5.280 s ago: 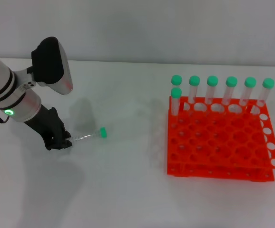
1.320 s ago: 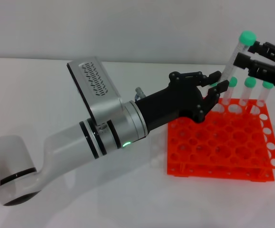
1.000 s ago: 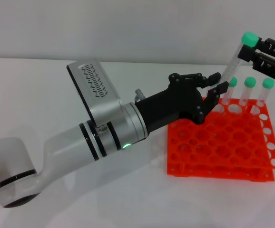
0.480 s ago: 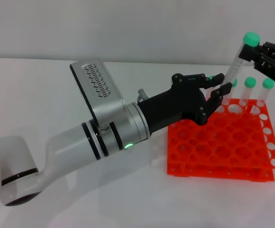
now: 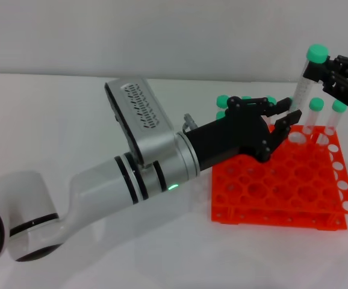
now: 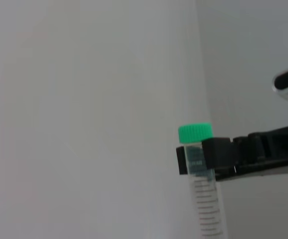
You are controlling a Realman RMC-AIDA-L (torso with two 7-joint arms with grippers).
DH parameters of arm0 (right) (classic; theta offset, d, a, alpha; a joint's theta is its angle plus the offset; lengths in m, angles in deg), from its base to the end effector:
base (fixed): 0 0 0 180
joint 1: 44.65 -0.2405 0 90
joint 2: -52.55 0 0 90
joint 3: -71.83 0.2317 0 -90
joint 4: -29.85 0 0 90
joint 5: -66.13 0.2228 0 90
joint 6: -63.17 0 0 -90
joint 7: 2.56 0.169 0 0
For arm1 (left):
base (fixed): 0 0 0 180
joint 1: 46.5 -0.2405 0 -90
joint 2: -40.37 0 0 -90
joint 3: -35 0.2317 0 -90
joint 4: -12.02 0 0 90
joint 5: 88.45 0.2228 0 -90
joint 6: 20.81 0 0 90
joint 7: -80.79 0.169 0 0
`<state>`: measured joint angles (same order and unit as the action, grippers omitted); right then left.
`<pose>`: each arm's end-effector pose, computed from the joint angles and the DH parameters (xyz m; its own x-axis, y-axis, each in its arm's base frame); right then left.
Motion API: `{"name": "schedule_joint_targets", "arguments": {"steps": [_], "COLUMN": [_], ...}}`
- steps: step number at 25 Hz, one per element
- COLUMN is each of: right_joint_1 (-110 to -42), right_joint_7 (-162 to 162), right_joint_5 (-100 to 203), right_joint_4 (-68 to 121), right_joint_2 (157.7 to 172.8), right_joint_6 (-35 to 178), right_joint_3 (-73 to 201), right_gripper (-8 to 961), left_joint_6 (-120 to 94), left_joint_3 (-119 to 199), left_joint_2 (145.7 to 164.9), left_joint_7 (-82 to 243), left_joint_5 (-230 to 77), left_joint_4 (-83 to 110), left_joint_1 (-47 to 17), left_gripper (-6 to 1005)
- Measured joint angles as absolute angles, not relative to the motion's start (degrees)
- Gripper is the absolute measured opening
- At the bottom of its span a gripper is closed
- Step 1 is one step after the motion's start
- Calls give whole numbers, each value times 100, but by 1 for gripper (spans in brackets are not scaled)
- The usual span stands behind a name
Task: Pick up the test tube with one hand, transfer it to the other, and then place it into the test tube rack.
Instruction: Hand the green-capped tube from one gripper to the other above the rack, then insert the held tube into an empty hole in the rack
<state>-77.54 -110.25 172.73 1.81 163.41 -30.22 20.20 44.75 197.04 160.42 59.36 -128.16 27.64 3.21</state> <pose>0.1848 0.3721 0.0634 0.5378 -0.0533 -0.8414 -0.3916 -0.8996 -0.1932 -0.1034 0.3585 -0.1333 0.7051 -0.1362 0.6959 0.2221 -0.8896 -0.3992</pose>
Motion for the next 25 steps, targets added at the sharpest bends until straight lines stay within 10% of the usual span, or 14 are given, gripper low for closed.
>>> {"name": "schedule_joint_targets", "arguments": {"steps": [10,12,25], "right_joint_1": [-7698,-7691,-7664], "right_joint_7": [-11024,-11026,-11176], "right_joint_5": [17300,17316,17285], "right_joint_4": [173,173,177], "right_joint_2": [16326,16326,16398], "right_joint_6": [-3056,-3044,-2394], "right_joint_3": [2064,2067,2328], "right_gripper": [209,209,206], "left_joint_6": [4201,4105,4144], "left_joint_3": [19379,19326,18309], "left_joint_2": [16053,16062,16065], "left_joint_7": [5991,5992,7777], "left_joint_5": [-12811,-12813,-12827], "left_joint_4": [2866,2870,3522], "left_joint_1": [254,246,-1041], "left_gripper": [188,408,800]}}
